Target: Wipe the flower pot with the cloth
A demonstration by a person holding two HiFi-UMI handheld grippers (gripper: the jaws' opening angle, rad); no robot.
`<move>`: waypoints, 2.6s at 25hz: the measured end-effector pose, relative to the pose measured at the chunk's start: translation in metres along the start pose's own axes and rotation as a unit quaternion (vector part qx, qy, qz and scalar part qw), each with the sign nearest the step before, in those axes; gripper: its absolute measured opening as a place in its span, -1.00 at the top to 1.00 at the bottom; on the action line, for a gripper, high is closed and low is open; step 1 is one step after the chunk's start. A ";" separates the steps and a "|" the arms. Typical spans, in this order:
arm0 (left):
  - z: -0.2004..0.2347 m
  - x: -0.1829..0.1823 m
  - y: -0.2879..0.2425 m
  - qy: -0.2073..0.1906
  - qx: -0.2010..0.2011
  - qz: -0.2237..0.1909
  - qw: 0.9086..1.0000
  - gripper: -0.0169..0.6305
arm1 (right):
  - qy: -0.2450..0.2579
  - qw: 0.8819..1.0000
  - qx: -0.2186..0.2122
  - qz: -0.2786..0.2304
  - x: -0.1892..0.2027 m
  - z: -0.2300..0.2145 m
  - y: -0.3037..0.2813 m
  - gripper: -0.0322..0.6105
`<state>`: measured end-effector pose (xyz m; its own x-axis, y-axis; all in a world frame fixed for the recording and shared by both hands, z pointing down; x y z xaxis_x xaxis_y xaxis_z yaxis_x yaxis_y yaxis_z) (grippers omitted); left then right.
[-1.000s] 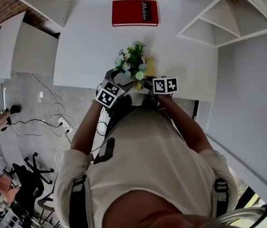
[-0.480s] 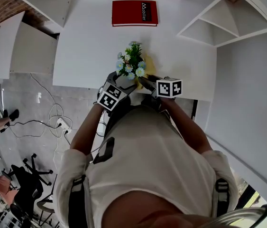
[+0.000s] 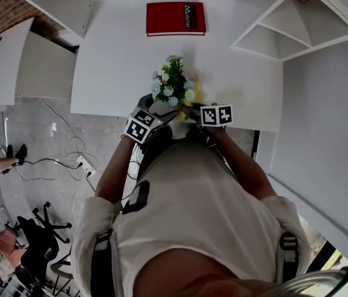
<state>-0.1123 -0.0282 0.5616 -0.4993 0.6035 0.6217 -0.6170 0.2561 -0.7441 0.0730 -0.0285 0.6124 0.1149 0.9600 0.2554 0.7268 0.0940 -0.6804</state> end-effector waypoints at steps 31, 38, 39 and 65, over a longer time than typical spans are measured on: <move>-0.023 0.003 -0.015 -0.013 0.015 0.012 1.000 -0.18 | -0.019 0.999 0.000 -0.029 -0.005 0.008 0.012 0.43; -0.031 -0.002 -0.026 -0.019 0.026 0.007 0.999 -0.18 | -0.004 0.997 -0.033 -0.065 -0.020 0.034 0.030 0.43; -0.031 -0.003 -0.027 -0.020 0.027 0.006 0.999 -0.18 | -0.007 0.997 -0.035 -0.068 -0.021 0.034 0.030 0.43; 0.004 -0.030 -0.016 -0.024 -0.010 0.027 0.999 -0.18 | -0.037 0.996 -0.008 -0.086 -0.027 0.018 0.042 0.43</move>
<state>-0.0903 -0.0535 0.5562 -0.5609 0.5794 0.5913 -0.5767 0.2390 -0.7812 0.0878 -0.0454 0.5647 -0.0623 0.9472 0.3146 0.7417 0.2549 -0.6205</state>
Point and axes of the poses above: the fingertips, and each gripper's own axes: y backward along the fingers, z to its left, x out of its underside, the point moved 9 cm from there along y, backward along the fingers, and after that the axes turned 11 degrees about z, right-handed, at the moved point
